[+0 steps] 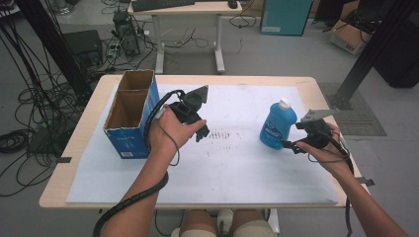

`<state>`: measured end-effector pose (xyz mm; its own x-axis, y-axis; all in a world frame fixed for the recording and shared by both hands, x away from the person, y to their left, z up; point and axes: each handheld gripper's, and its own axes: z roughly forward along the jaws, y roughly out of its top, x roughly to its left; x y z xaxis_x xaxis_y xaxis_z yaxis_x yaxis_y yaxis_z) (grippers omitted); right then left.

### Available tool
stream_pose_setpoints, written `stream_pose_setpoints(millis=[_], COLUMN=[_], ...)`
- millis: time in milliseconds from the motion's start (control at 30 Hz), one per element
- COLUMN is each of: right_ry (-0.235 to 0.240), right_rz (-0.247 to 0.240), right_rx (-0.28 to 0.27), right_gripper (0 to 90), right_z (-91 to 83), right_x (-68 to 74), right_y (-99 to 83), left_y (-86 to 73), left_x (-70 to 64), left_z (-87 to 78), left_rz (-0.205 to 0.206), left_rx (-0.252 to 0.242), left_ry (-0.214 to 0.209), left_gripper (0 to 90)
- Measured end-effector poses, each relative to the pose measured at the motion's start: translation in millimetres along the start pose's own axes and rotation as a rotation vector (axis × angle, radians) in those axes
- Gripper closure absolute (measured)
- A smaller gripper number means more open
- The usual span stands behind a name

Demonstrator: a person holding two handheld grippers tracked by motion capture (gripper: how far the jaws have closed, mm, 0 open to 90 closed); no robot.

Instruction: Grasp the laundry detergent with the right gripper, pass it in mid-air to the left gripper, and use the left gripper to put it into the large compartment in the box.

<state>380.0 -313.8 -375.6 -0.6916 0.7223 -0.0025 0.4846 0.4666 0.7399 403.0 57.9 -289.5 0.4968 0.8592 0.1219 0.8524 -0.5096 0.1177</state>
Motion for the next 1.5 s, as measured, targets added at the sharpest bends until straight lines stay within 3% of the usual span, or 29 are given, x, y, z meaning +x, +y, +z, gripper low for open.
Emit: stream_pose_setpoints(millis=[767, 1500], right_ry=[-0.007, 0.006], right_rz=[-0.02, -0.004], right_rx=[-0.084, -0.156], right_gripper=[3.7, 2.2], right_z=[23.5, 30.0], right_x=[-0.5, -0.3], right_y=[-3.4, -7.9], left_y=[-1.9, -2.1], left_x=[1.0, 0.2], left_z=[-0.4, -1.6], left_rz=[0.001, 0.001], left_rx=[0.0, -0.003], left_ry=[0.001, -0.004], left_gripper=[6.1, 6.1])
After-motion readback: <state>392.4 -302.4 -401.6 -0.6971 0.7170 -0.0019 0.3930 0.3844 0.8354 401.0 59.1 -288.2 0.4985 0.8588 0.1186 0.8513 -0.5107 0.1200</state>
